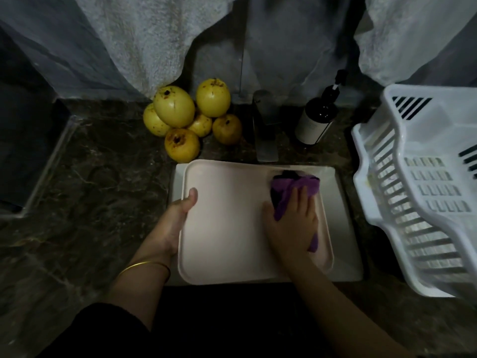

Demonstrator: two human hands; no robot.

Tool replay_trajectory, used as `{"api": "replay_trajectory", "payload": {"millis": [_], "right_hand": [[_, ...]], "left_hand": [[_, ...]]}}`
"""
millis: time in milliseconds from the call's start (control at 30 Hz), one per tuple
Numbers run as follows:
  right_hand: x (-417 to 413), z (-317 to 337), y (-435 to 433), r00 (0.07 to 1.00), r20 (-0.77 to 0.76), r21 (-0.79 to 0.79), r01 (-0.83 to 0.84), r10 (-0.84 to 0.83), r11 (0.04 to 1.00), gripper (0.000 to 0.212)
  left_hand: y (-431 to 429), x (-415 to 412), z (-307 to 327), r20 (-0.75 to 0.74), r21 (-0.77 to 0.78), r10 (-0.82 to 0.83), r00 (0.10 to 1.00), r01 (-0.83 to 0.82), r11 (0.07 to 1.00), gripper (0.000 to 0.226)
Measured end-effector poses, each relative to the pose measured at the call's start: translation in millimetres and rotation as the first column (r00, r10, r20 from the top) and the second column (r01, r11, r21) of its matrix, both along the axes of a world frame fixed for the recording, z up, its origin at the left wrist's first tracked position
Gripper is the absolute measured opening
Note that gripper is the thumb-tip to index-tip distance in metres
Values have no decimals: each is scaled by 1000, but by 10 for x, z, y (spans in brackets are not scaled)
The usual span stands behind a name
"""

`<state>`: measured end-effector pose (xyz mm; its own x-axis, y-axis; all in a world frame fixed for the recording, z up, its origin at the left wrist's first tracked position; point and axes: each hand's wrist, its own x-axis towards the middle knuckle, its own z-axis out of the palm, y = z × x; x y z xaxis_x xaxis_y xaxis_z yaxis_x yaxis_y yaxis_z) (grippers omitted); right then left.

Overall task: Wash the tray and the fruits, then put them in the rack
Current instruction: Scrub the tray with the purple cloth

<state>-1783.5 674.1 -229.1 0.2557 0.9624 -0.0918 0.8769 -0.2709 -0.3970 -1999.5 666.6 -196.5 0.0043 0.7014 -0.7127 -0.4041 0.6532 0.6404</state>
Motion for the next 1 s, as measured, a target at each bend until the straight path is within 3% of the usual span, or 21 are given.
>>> {"api": "replay_trajectory", "payload": {"millis": [167, 300, 367, 467, 600, 700, 833, 1000], "right_hand": [[-465, 128, -120, 970, 2, 147, -241, 243, 959, 71], [-615, 284, -196, 919, 19, 145, -393, 395, 908, 63], [-637, 340, -254, 823, -24, 123, -561, 568, 819, 61], [-648, 348, -376, 630, -92, 271, -730, 771, 628, 56], [-600, 337, -459, 430, -214, 322, -816, 877, 479, 46], [-499, 383, -427, 355, -248, 294, -859, 901, 419, 44], [-332, 464, -303, 332, -277, 192, -900, 902, 391, 42], [-154, 659, -98, 417, -228, -210, -903, 880, 374, 28]], "left_hand": [[33, -9, 8, 27, 10, 11, 1000, -11, 1000, 42], [40, 64, 44, 62, 0, 9, 998, -9, 1000, 46], [41, 113, 42, 104, -24, 24, 994, -21, 999, 53], [56, 123, 61, 122, -75, 47, 991, -38, 996, 57], [68, 127, 57, 8, -80, 71, 997, -70, 994, 49], [65, 123, 48, -26, -96, 78, 997, -80, 992, 52], [52, 119, -41, -20, -115, 100, 995, -102, 988, 50], [66, 77, -104, -26, -111, 72, 997, -74, 991, 46]]}}
